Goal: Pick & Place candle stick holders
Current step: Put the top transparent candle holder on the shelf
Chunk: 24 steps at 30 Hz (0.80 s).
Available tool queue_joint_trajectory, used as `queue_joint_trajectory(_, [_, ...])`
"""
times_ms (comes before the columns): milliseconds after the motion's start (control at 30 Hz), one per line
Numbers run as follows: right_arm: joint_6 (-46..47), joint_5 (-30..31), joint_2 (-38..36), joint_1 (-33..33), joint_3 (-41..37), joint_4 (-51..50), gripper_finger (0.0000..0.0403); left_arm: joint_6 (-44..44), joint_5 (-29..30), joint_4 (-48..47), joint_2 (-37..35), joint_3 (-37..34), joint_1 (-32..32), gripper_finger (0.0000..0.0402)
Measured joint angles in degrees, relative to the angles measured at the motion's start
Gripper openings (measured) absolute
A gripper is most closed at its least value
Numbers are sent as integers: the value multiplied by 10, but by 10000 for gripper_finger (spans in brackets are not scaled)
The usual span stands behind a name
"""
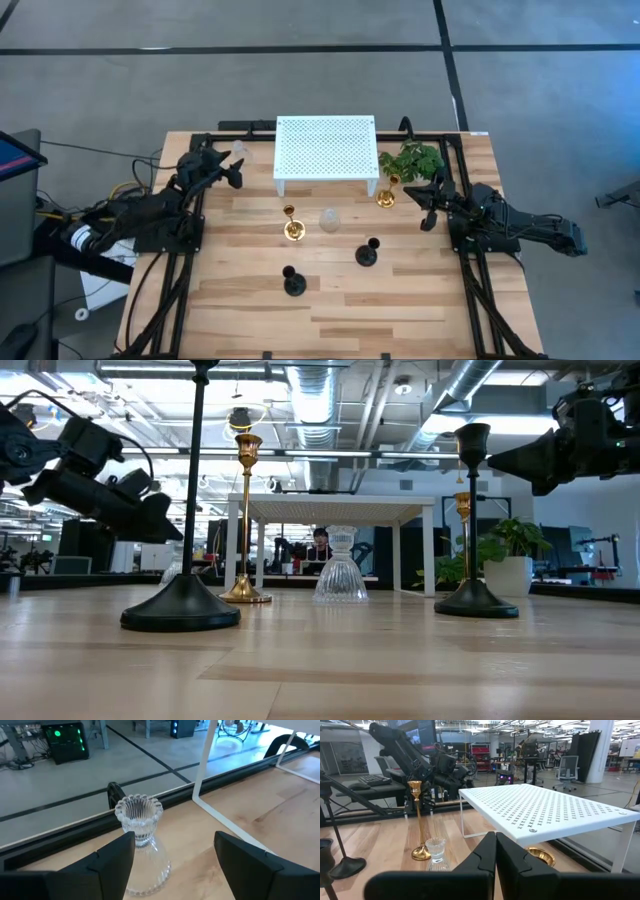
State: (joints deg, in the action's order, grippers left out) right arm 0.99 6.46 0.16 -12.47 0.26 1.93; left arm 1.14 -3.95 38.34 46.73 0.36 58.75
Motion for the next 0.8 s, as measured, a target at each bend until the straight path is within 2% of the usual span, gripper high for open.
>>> queue_joint_trajectory(333, [0, 0, 0, 0, 0, 0, 0, -1, 36, 59, 60, 2, -14, 273])
queue_joint_trajectory(567, [0, 0, 0, 0, 0, 0, 0, 0, 64, 60, 117, 40, -14, 273])
queue_joint_trajectory(800, [1, 0, 0, 0, 0, 0, 0, 1, 64, 57, 126, 45, -8, 250])
